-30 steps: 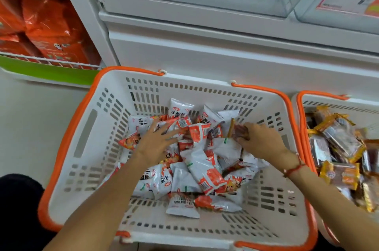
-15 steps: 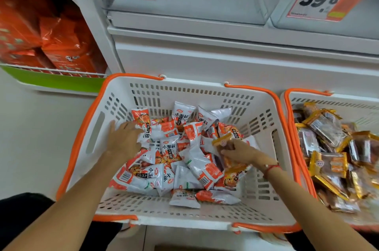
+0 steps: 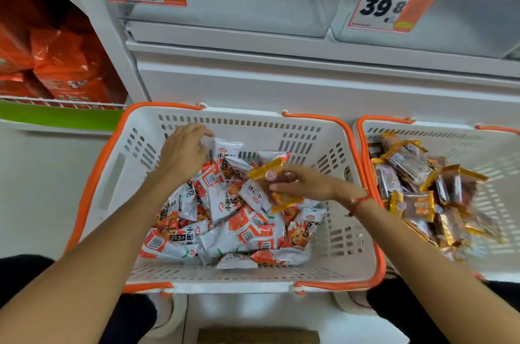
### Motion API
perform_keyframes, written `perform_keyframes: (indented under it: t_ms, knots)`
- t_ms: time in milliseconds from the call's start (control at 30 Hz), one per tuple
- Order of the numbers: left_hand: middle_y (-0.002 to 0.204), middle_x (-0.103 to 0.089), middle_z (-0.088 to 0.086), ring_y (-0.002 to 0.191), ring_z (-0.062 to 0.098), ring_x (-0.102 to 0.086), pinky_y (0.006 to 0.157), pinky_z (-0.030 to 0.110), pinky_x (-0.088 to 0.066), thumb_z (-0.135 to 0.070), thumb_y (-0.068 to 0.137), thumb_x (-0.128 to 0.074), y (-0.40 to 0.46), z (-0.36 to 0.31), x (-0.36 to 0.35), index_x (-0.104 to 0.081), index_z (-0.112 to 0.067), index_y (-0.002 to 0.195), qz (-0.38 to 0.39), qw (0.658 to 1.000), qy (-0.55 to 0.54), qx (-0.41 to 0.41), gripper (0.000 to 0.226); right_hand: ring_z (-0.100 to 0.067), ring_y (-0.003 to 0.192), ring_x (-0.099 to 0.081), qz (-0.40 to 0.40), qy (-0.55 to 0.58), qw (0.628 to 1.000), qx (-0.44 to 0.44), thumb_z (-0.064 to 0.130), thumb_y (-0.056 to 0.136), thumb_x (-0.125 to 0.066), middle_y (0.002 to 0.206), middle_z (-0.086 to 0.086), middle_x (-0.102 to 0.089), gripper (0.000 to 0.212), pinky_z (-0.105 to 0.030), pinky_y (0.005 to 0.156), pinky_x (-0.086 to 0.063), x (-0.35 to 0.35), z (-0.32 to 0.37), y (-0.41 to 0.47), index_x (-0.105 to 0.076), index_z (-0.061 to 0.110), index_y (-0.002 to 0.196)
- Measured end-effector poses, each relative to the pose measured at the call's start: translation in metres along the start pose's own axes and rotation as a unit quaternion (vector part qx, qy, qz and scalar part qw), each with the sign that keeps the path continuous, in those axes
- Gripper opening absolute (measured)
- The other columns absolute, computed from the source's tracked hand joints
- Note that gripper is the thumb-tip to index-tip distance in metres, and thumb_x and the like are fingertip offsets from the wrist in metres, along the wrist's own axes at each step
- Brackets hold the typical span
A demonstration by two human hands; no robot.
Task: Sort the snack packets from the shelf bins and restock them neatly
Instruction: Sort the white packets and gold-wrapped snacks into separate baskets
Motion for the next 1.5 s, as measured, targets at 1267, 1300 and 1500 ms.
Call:
perform_keyframes:
  t_ms: [1267, 1300, 1500]
  knots:
    - [0.128, -0.060, 0.000, 0.118, 0.022, -0.053, 0.088, 0.036, -0.046, -0.014, 0.090, -0.061, -0.034, -0.143, -0.042, -0.065, -0.023, 0.118, -0.082, 0.992, -0.065, 0.071, 0.029, -0.023, 0.092, -0.067, -0.331, 0.037, 0.941, 0.058, 0.040, 0.093, -0.057, 0.103, -0.001, -0.069, 0.033, -0.052, 0.084, -0.053, 0.162, -0.094, -0.117, -0.055, 0.017, 0.118]
    - [0.128, -0.060, -0.001, 0.118, 0.021, -0.053, 0.090, 0.036, -0.047, -0.016, 0.091, -0.060, -0.033, -0.165, -0.038, -0.064, -0.025, 0.117, -0.082, 0.992, -0.075, 0.052, 0.028, -0.021, 0.093, -0.066, -0.335, 0.028, 0.941, 0.045, 0.038, 0.094, -0.057, 0.103, -0.001, -0.068, 0.032, -0.049, 0.085, -0.053, 0.170, -0.098, -0.128, -0.055, 0.017, 0.118]
    - [0.138, -0.052, -0.002, 0.129, 0.018, -0.043, 0.103, 0.033, -0.036, -0.034, 0.098, -0.051, -0.034, -0.278, -0.067, -0.057, -0.023, 0.130, -0.013, 0.994, -0.079, -0.073, 0.034, -0.030, 0.105, -0.062, -0.373, 0.073, 0.924, -0.034, 0.019, 0.098, -0.052, 0.113, -0.008, -0.065, 0.023, -0.050, 0.094, -0.049, 0.208, -0.163, -0.189, -0.051, 0.019, 0.121]
Point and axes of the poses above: each hand's wrist, its own y-axis towards the middle knuckle, its own x-axis out of the back of the hand, z = x × y, the point moved 9 cm from there along y, towards the middle knuckle
